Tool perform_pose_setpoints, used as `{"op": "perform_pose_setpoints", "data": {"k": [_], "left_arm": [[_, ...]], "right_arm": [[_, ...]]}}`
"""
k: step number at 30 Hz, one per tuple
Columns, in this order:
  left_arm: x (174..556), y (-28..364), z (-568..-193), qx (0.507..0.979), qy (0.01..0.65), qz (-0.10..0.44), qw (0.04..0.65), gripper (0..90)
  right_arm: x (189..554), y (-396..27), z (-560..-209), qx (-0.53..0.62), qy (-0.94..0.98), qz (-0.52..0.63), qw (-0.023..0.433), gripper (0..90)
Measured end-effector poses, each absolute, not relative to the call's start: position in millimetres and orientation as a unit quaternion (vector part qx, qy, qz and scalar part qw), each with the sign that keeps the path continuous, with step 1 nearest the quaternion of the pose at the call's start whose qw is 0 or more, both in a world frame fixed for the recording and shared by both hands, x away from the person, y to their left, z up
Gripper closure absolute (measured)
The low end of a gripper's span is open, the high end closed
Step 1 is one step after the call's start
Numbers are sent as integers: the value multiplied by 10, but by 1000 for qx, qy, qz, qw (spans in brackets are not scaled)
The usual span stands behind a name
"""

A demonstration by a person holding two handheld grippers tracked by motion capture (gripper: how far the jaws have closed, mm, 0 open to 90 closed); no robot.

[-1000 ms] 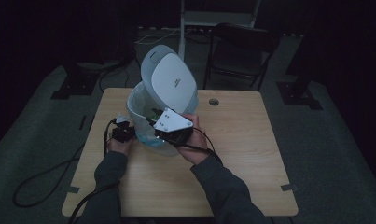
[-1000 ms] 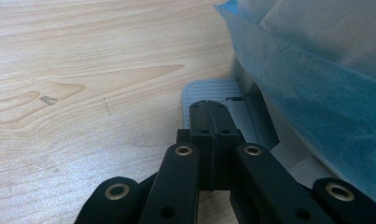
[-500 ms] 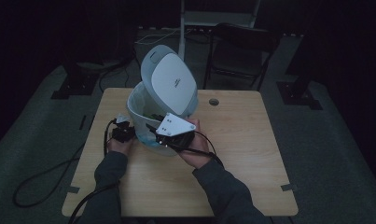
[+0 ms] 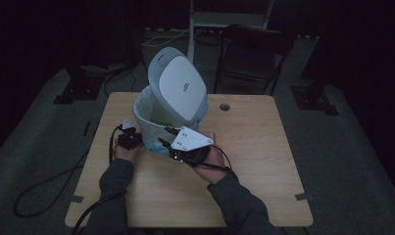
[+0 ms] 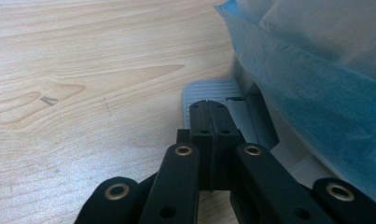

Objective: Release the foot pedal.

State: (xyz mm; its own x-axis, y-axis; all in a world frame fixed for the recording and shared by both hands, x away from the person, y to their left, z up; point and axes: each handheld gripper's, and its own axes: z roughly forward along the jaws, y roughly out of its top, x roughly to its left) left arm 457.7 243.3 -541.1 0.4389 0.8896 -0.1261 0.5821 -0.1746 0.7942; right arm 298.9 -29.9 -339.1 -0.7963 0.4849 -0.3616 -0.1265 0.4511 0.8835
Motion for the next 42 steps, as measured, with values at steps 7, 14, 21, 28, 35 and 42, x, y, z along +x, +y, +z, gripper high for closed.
{"op": "perform_pose_setpoints", "data": {"k": [7,14,21,28,35,42], "left_arm": [[4575,2431,-5411,743,495,189,409,900],[4565,2425,-5407,745,493,192,407,900],[4555,2435,-5405,738,495,195,414,886],[4551,2441,-5405,736,495,196,418,882],[4534,2438,-5401,736,492,202,419,847],[4526,2451,-5400,735,490,201,424,824]], "right_arm": [[2984,-365,-3456,120,799,509,297,631],[2979,-428,-3519,128,800,507,293,625],[2990,-540,-3618,145,801,502,291,618],[3007,-621,-3656,156,800,498,296,618],[3014,-671,-3685,166,797,497,301,615],[3021,-692,-3690,168,796,495,305,612]]}}
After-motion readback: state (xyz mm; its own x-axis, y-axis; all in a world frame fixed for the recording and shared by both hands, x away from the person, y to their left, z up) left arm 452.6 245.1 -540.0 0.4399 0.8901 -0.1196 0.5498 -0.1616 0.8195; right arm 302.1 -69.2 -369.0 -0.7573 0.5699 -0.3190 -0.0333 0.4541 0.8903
